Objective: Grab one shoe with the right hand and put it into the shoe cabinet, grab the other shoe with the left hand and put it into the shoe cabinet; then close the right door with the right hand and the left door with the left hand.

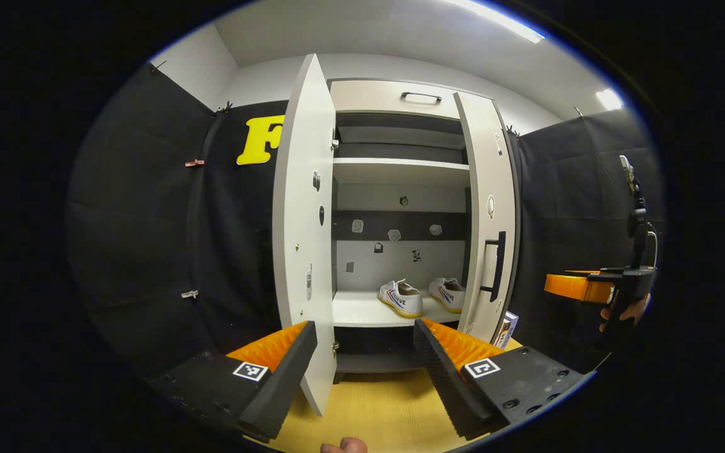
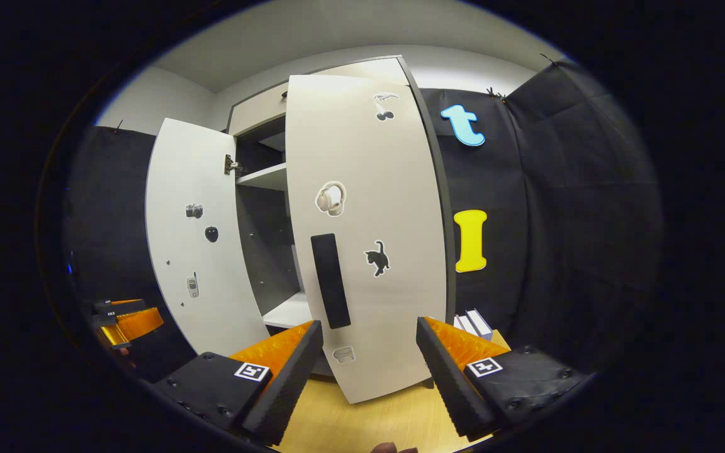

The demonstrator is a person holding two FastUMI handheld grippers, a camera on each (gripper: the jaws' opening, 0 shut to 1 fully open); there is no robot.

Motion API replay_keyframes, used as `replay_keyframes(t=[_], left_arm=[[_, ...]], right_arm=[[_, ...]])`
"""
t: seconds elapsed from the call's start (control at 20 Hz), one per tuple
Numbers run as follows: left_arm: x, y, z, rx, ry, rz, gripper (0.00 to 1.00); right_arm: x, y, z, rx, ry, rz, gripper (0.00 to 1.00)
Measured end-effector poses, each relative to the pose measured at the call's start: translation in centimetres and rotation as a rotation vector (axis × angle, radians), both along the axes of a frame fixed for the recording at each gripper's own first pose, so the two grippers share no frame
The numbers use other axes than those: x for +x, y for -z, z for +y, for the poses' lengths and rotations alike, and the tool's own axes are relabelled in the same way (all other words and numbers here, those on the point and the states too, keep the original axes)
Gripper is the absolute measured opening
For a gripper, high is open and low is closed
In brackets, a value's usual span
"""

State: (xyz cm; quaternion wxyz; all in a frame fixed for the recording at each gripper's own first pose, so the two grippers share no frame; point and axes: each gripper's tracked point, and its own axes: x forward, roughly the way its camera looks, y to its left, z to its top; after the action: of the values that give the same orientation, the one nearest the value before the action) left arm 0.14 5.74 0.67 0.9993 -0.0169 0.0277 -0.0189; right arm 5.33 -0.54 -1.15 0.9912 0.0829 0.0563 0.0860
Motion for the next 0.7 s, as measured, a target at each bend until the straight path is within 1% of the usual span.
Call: replay_keyframes(t=[0.25, 0.45, 0.7], left_arm=[[-0.1, -0.6, 4.8, 0.017, -0.094, -0.009, 0.97], [0.4, -1.3, 9.9, 0.016, -0.184, -0.021, 0.97], [2.9, -1.6, 15.0, 0.040, -0.280, -0.031, 0.97]], right_arm=[[-0.7, 0.2, 0.1, 0.009, -0.003, 0.007, 0.98], [-0.8, 0.5, -0.1, 0.010, 0.003, 0.015, 0.98], [-0.8, 0.6, -0.3, 0.009, 0.010, 0.020, 0.98]])
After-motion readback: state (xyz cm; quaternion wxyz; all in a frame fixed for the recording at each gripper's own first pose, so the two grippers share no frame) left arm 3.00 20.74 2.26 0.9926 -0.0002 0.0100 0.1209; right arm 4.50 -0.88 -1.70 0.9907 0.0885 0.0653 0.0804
